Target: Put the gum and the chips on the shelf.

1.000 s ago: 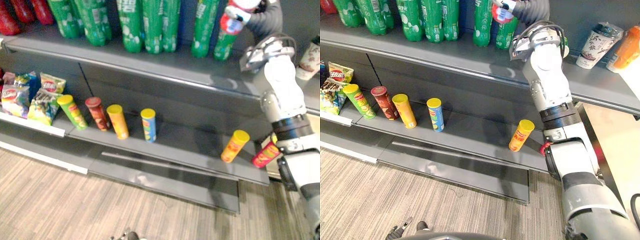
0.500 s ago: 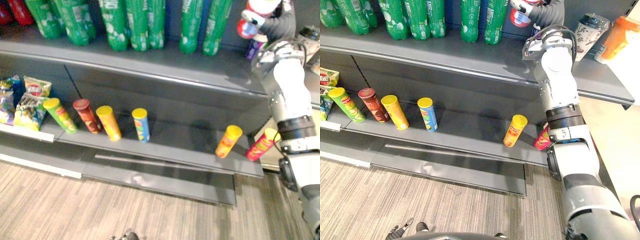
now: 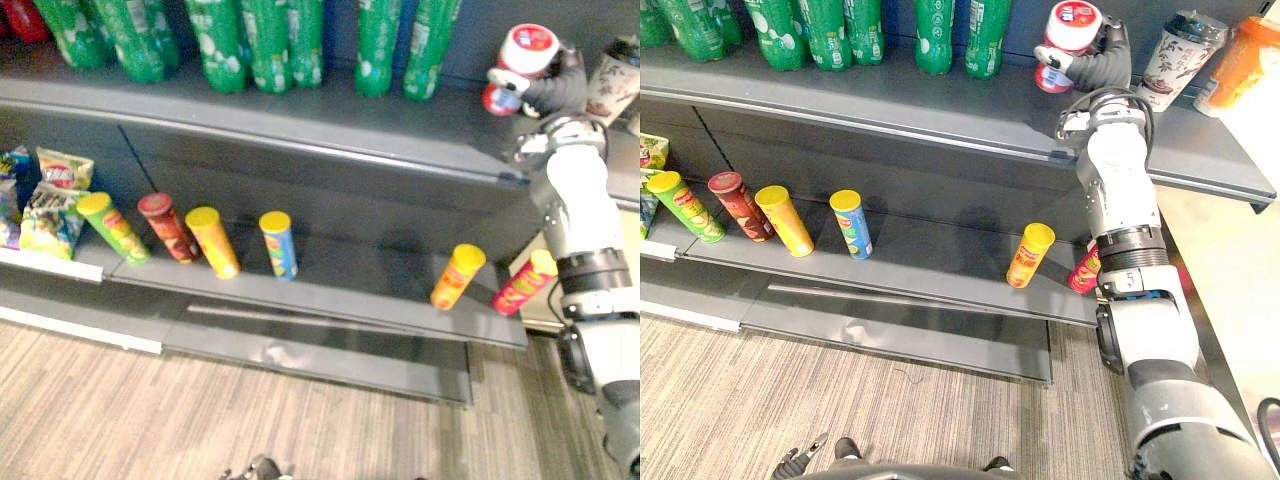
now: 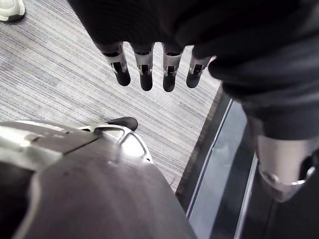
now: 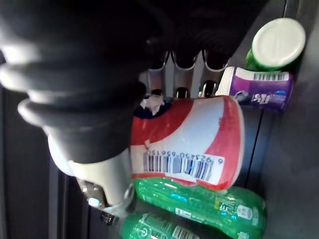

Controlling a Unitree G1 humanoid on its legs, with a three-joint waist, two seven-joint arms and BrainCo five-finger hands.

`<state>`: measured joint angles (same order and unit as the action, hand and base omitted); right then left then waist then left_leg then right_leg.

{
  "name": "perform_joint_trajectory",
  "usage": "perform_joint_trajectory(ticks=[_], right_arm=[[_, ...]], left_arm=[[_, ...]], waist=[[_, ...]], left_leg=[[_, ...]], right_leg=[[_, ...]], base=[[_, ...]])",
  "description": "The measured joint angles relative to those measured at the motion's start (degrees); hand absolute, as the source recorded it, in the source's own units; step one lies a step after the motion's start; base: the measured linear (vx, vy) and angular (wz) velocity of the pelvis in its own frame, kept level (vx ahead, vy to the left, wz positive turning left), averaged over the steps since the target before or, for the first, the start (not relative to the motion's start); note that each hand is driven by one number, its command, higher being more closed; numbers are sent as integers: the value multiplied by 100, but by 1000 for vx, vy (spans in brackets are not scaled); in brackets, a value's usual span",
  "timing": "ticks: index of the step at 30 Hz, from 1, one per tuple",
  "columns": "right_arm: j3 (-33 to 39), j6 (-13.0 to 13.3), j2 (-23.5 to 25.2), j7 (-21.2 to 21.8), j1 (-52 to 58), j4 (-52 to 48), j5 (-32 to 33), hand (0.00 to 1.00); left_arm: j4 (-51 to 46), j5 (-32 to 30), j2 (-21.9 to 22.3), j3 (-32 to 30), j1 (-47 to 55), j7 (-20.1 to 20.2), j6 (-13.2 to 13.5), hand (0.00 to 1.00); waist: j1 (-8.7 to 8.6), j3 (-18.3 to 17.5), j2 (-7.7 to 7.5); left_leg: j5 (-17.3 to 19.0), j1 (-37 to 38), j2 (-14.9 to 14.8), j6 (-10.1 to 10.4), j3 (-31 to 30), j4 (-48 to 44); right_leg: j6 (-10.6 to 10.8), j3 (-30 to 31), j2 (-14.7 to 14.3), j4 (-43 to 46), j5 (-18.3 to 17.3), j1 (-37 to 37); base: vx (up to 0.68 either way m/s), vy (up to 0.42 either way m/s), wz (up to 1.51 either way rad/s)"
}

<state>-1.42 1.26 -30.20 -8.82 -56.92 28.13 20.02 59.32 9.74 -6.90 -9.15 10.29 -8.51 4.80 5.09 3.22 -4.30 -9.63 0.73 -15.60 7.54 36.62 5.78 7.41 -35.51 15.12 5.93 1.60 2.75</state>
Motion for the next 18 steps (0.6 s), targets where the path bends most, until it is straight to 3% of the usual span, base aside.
perform_joint_trajectory(ticks=[18], right_arm=[[837,22,217,-205,253,203,-429,100]], left_arm=[[0,-203,-7,14,-56,-3,-1,0]], waist=[[-13,89,18]], left_leg=[[0,-31,4,-1,-41,6]], right_leg=[[4,-26,2,-16,3,-1]], base=[[0,0,0]])
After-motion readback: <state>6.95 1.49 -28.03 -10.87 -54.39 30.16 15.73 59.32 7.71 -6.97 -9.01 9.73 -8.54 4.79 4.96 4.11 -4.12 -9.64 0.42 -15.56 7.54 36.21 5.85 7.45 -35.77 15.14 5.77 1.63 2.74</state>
